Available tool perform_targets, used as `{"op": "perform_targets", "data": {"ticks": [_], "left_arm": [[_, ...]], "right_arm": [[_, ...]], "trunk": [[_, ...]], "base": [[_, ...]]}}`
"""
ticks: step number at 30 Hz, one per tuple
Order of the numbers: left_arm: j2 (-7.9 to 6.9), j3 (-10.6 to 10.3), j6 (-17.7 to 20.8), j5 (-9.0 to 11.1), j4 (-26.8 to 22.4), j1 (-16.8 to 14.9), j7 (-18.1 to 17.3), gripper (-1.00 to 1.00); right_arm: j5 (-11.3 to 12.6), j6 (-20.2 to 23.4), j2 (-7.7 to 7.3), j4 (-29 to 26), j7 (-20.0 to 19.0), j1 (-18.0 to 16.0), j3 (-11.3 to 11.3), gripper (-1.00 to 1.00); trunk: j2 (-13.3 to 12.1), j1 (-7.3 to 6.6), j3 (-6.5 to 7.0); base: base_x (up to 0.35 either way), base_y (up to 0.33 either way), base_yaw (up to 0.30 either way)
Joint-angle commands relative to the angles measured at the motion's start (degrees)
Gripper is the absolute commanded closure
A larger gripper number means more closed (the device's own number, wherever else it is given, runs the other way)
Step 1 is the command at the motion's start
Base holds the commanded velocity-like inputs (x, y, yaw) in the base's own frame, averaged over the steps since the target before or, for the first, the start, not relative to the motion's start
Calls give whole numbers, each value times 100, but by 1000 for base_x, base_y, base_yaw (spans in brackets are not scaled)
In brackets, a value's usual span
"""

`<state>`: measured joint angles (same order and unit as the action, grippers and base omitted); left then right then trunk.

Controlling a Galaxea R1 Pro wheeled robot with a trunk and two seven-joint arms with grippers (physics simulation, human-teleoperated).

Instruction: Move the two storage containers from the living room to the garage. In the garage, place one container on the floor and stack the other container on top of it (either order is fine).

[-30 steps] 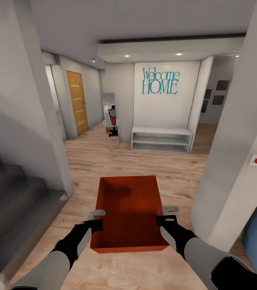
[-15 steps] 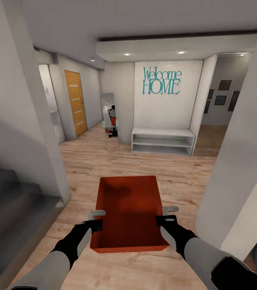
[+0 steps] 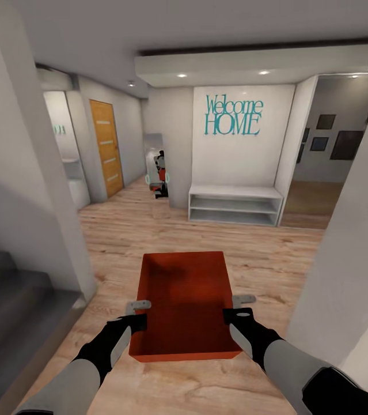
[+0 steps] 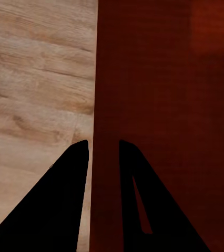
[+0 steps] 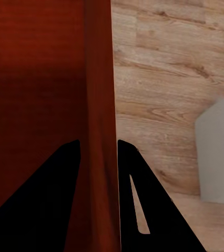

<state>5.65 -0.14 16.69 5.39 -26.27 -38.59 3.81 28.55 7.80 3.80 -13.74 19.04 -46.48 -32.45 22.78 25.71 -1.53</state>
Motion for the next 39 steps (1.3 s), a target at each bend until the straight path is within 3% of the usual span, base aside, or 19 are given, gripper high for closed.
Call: {"op": "perform_targets", "data": {"ticks": [1, 18, 31, 39], "left_arm": [[-11, -48, 45, -126, -9, 0, 76, 100], [-11, -48, 45, -126, -9, 0, 76, 100], [-11, -48, 47, -126, -9, 0, 76, 100], [-11, -48, 46, -126, -9, 0, 76, 100]], "right_arm": [[-60, 47, -29, -4, 74, -10, -25, 100], [-60, 47, -29, -6, 74, -10, -25, 100], [-52, 46, -29, -4, 74, -10, -25, 100], [-51, 46, -29, -4, 74, -10, -22, 100]], "trunk": [[13, 7, -13], [13, 7, -13], [13, 7, -13], [13, 7, -13]], "base": [[322, 0, 0], [321, 0, 7], [321, 0, 246], [321, 0, 42]]}}
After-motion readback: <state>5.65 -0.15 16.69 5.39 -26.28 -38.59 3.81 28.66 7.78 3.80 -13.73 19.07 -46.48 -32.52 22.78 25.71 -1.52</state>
